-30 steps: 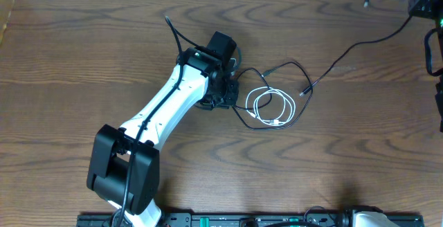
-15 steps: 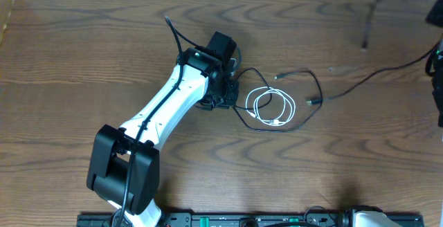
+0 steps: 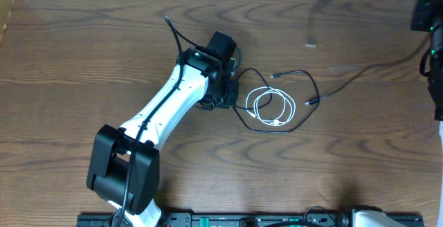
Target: Untangle cables
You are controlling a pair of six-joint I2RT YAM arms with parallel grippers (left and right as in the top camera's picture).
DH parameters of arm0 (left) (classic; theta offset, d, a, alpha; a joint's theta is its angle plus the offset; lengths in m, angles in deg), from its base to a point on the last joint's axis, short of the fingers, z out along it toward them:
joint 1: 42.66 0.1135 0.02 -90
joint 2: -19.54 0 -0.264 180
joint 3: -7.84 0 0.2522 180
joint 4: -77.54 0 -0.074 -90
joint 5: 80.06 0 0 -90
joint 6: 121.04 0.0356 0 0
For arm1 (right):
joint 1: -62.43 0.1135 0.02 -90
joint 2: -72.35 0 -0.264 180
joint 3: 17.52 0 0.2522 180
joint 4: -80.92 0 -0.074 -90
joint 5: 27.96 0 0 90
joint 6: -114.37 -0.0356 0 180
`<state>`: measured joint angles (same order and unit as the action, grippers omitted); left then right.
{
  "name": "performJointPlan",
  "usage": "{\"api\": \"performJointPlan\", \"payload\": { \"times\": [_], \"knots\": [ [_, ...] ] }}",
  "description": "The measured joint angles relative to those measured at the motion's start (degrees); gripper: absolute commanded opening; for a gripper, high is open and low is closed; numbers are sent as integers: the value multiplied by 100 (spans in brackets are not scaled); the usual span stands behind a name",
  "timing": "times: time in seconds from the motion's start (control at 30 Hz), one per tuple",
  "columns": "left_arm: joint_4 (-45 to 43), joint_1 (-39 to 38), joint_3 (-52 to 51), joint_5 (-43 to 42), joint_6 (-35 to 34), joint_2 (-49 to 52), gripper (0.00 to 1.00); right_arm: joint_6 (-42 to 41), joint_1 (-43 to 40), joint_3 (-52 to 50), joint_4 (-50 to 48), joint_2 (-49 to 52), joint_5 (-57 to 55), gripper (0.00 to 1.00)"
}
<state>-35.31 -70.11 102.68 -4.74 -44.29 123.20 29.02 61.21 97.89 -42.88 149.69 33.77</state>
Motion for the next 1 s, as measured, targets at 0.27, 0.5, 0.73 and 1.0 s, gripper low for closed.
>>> {"api": "performJointPlan", "payload": {
  "times": [0.27,0.5,0.73,1.0],
  "knots": [
    [0,2,0,0,0,0,15,-575,-9,0,13,20,-1580,1],
    [-2,2,0,0,0,0,15,-339,-9,0,-293,20,-538,1],
    [0,2,0,0,0,0,15,546,-15,-2,-459,24,3501,1],
    [7,0,0,0,0,0,15,-422,2,-2,-2275,28,6039,1]
  ]
}}
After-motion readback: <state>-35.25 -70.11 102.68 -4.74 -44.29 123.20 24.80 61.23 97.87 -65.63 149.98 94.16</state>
